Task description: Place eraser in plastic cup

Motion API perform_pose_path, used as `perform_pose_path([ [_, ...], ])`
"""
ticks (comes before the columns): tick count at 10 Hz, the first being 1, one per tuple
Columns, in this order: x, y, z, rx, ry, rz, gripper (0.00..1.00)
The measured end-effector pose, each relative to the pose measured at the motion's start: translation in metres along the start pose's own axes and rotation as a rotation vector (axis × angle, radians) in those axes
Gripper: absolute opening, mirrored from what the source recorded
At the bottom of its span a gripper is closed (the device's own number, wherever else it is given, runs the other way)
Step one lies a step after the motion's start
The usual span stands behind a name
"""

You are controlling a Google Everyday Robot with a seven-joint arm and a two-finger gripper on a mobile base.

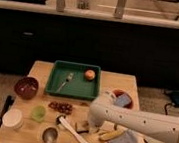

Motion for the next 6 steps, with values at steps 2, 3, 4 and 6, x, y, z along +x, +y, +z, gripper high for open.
perform_pose_path([
  [2,-0.0019,0.0001,0.0029,-0.006,-0.002,-0.001,0.02],
  [3,-0.0022,0.0007,0.0021,-0.007,-0.003,0.000,0.00],
  [4,-0.0032,0.0009,0.0015,-0.008,-0.005,-0.003,0.00],
  [6,-0.0027,0.0015,-0.0041,0.002,0.003,-0.010,0.00],
])
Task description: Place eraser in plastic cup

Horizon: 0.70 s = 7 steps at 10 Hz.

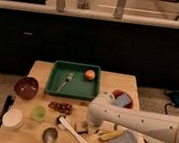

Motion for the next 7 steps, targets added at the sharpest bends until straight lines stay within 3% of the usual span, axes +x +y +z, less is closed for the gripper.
perform_pose_path([
  [4,-0.001,-0.010,-0.064,0.075,-0.004,-0.050,0.00],
  [7,-0.004,-0.022,-0.086,0.081,-0.017,-0.137,0.00],
])
